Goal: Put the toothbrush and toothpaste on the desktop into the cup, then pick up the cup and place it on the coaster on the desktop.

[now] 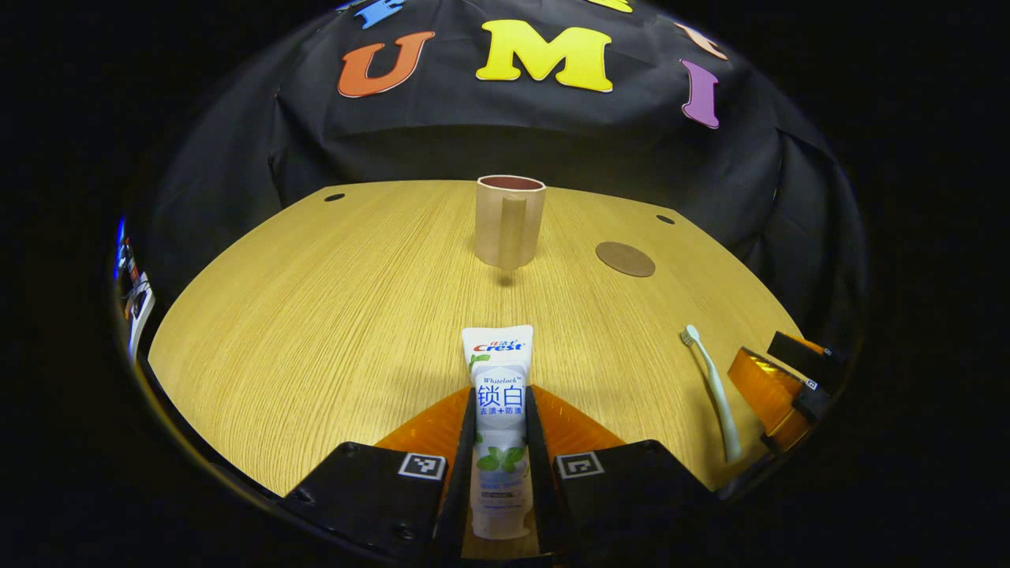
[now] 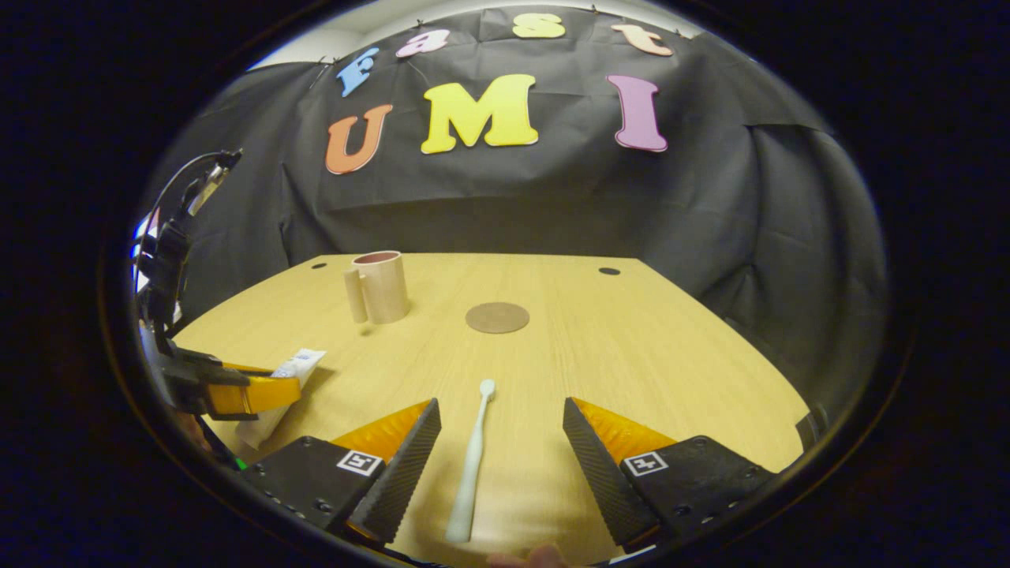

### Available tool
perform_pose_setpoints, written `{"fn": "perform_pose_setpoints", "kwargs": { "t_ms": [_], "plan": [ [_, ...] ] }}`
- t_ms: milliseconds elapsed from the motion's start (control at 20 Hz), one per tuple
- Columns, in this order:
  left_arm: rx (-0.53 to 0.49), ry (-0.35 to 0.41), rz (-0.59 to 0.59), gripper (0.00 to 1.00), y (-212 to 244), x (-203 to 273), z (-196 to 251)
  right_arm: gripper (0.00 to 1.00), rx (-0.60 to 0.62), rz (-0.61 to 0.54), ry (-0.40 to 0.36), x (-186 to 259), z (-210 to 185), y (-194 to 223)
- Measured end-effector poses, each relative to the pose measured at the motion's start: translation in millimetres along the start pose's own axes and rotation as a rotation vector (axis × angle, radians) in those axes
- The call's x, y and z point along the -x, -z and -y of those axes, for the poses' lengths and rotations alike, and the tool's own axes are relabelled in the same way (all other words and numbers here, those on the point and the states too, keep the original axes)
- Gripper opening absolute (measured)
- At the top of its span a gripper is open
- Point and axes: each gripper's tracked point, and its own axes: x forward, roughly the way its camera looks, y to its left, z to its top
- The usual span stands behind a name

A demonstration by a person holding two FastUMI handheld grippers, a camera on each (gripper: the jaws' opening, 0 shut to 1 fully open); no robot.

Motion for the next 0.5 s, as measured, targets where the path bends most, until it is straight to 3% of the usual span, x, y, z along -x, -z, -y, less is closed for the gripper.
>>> {"fn": "perform_pose_setpoints", "kwargs": {
  "t_ms": [150, 200, 250, 500],
  "plan": [
    [-0.009, 0.001, 0.075, 0.37, -17.6, 16.5, 5.3, 0.95, 0.003, -0.019, -0.010, -2.1, -6.9, 3.0],
    [-0.014, 0.003, 0.118, 0.33, -27.7, 21.9, 6.4, 0.95, 0.005, -0.023, -0.009, -3.7, -8.4, 2.9],
    [-0.025, 0.002, 0.163, 0.37, -38.6, 28.7, 7.6, 0.95, 0.005, -0.028, -0.005, -5.6, -9.2, 3.3],
    [-0.021, 0.023, 0.311, 0.35, -71.0, 47.2, 13.8, 0.95, -0.008, -0.050, 0.006, -20.1, -11.1, -0.6]
  ]
}}
